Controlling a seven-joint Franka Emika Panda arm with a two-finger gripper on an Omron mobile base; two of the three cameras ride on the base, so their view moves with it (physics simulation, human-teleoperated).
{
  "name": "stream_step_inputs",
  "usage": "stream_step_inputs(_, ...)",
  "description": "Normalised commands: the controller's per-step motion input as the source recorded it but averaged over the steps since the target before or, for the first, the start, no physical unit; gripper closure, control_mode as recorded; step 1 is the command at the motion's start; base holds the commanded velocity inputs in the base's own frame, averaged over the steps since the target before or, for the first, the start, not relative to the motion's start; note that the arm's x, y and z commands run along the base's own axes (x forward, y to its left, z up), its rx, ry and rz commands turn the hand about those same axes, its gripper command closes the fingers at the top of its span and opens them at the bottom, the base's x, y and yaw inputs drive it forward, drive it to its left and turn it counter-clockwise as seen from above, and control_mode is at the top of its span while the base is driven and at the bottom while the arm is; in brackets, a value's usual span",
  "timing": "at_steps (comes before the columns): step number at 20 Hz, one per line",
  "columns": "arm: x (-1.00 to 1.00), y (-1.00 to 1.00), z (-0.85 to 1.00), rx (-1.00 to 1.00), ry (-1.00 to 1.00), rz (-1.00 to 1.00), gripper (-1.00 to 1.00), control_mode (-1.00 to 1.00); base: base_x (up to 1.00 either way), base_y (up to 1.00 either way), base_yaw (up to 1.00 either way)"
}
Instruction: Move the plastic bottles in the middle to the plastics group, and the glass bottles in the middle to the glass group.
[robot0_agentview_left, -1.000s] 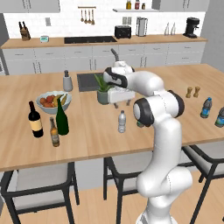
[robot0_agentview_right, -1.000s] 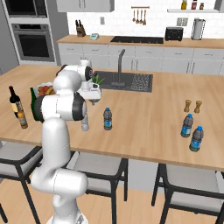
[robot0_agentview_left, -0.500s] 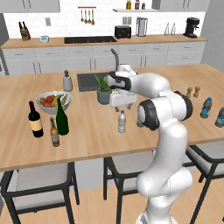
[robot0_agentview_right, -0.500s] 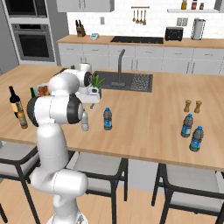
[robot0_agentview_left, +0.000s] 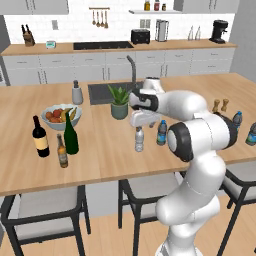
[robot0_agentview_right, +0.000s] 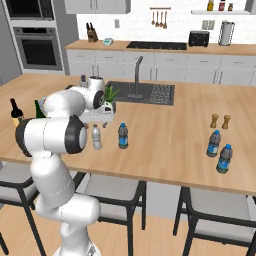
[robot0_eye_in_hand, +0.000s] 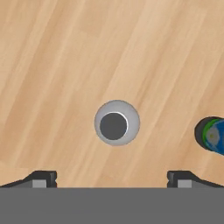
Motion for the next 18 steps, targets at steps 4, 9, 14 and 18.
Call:
stream_step_inputs(4,0.0,0.0,-0.26,0.0,-0.29,-0.01,-1.0,-1.0,0.0,0.0,0.0)
stream_step_inputs(9,0.18,0.01,0.0,0.0,-0.02,-0.06,-1.0,-1.0,0.0,0.0,0.0)
stream_step_inputs(14,0.11,0.01,0.0,0.0,0.02,-0.01,-1.0,-1.0,0.0,0.0,0.0)
stream_step_inputs(18,0.21,0.21,0.0,0.0,0.0,0.0,-1.0,-1.0,0.0,0.0,0.0)
